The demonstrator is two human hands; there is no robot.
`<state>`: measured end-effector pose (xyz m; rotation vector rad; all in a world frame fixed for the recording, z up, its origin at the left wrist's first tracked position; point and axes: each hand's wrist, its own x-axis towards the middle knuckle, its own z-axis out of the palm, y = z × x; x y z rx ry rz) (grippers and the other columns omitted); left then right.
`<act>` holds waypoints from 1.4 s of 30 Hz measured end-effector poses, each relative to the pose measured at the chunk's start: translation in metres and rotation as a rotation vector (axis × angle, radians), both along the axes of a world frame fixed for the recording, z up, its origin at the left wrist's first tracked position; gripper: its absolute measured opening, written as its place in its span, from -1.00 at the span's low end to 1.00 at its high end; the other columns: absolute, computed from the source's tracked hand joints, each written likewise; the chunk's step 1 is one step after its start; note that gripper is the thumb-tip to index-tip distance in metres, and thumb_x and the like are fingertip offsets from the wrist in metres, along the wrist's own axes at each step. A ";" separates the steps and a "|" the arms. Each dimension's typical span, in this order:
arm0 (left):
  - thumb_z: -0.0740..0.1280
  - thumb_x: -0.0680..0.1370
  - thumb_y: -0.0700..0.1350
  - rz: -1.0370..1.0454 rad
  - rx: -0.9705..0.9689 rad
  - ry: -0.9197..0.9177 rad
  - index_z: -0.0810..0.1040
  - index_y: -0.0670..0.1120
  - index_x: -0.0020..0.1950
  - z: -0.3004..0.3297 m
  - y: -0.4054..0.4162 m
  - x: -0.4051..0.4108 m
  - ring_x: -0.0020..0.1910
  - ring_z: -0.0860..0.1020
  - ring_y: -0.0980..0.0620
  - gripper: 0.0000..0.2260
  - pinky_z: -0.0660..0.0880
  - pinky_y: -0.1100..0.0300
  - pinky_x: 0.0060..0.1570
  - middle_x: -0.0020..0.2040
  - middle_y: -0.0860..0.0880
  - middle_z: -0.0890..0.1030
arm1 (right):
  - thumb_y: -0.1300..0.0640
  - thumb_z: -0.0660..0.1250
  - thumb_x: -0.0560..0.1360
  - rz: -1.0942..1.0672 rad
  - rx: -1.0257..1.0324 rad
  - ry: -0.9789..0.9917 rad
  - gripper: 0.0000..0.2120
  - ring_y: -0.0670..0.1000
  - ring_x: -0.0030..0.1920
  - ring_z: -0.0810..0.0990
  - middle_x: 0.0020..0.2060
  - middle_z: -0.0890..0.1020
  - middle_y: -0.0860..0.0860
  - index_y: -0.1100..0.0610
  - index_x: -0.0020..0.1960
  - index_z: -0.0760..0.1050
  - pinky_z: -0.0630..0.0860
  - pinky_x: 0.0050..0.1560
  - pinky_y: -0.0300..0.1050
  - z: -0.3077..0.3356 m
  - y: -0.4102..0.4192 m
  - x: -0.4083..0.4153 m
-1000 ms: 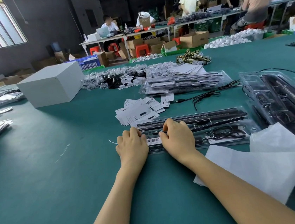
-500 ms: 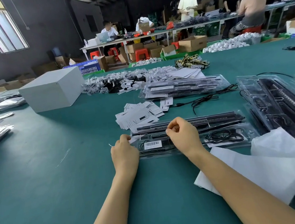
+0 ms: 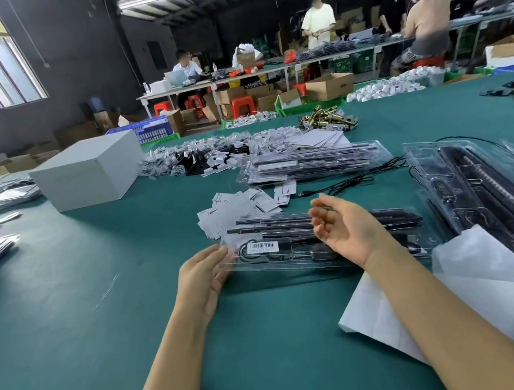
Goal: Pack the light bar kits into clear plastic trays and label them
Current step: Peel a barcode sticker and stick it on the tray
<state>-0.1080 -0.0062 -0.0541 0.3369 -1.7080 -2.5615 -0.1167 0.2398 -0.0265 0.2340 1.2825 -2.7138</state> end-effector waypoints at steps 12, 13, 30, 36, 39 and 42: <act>0.29 0.55 -0.30 0.005 0.418 0.001 0.54 -0.29 -0.06 0.013 0.009 0.000 -0.13 0.69 -0.04 -0.94 0.61 0.26 -0.22 -0.13 -0.22 0.69 | -0.27 0.47 0.27 0.325 2.049 0.572 -0.13 0.07 0.29 0.29 0.32 0.31 -0.04 -0.14 0.47 0.16 0.33 0.31 0.04 0.020 -0.009 0.016; 0.28 0.56 -0.29 0.004 0.435 0.019 0.55 -0.28 -0.06 0.014 0.010 0.000 -0.11 0.69 -0.04 -0.93 0.62 0.25 -0.19 -0.11 -0.22 0.69 | -0.19 0.46 0.32 0.261 2.101 0.572 -0.19 0.09 0.28 0.31 0.31 0.32 -0.02 -0.12 0.46 0.16 0.36 0.27 0.04 0.019 -0.014 0.018; 0.07 0.62 0.19 -0.832 -1.534 0.886 0.21 0.26 0.48 -0.012 0.125 0.084 0.55 -0.21 0.06 -0.59 -0.35 -0.16 0.44 0.56 0.17 0.08 | 0.20 0.20 0.61 -0.912 1.398 0.743 -0.83 -0.14 -0.27 0.47 -0.24 0.49 -0.06 0.24 0.14 0.47 0.38 -0.20 -0.30 0.079 0.022 0.033; -0.01 0.64 0.20 -0.832 -1.644 0.709 0.16 0.25 0.50 -0.015 0.124 0.080 0.55 -0.20 0.08 -0.59 -0.42 -0.22 0.39 0.58 0.12 0.03 | 0.13 0.19 0.61 -0.995 0.636 0.562 -0.93 -0.19 -0.16 0.48 -0.10 0.49 -0.07 -0.01 0.06 0.33 0.43 -0.06 -0.30 0.100 0.047 0.037; -0.07 0.64 0.20 -0.727 -1.727 0.632 0.14 0.25 0.51 -0.017 0.123 0.077 0.56 -0.11 0.06 -0.58 -0.45 -0.25 0.35 0.58 0.10 0.05 | 0.04 0.21 0.59 -0.973 0.324 0.185 -0.81 -0.19 -0.09 0.53 -0.08 0.52 -0.15 0.04 0.18 0.40 0.43 0.01 -0.22 0.089 0.065 0.034; -0.11 0.63 0.22 -0.695 -1.730 0.583 0.13 0.26 0.51 -0.017 0.123 0.071 0.56 -0.10 0.07 -0.57 -0.45 -0.26 0.34 0.58 0.12 0.04 | 0.00 0.23 0.59 -0.706 0.141 -0.029 -0.75 0.03 0.05 0.56 0.02 0.56 -0.03 0.08 0.21 0.45 0.52 0.05 -0.10 0.071 0.080 0.033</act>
